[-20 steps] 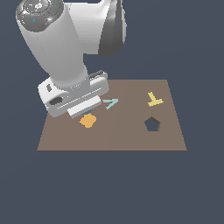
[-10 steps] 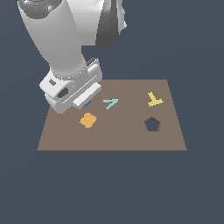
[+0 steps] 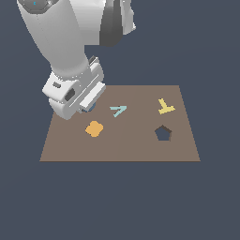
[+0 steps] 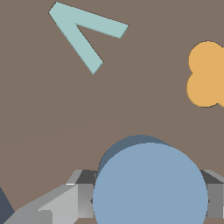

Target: Insert a designated object into the corresponding slot on a board.

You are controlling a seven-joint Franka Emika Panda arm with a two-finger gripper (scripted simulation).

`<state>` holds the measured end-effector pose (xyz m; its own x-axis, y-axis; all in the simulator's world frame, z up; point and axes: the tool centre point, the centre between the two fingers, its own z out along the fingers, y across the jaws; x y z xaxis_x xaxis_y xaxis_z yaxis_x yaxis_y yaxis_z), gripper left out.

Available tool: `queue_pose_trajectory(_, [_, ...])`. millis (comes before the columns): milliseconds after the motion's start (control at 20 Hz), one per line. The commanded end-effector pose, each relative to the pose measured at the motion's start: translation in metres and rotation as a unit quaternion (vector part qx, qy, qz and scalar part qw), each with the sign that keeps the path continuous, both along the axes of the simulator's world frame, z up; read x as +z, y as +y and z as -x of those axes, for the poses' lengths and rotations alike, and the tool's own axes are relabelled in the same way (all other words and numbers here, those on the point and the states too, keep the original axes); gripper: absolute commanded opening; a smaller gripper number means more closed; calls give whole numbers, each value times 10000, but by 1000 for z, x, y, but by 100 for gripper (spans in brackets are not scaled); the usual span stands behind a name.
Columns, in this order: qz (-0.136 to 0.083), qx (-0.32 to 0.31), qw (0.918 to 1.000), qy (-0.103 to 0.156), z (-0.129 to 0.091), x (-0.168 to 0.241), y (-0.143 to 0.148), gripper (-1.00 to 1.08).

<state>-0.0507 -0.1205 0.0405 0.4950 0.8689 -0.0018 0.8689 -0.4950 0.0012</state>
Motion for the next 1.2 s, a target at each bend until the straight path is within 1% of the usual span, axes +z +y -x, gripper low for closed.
queue_pose_trajectory(0, [1, 138, 9999, -3, 2, 0, -2, -100])
queue_pose_trajectory(400, [1, 230, 9997, 1, 3, 0, -3, -100])
queue_pose_trajectory(700, [0, 254, 9997, -5, 3, -10, -4, -100])
queue_pose_trajectory(750, [0, 254, 9997, -5, 3, -10, -4, 100])
queue_pose_trajectory(1150, [0, 254, 9997, -5, 3, -10, -4, 100])
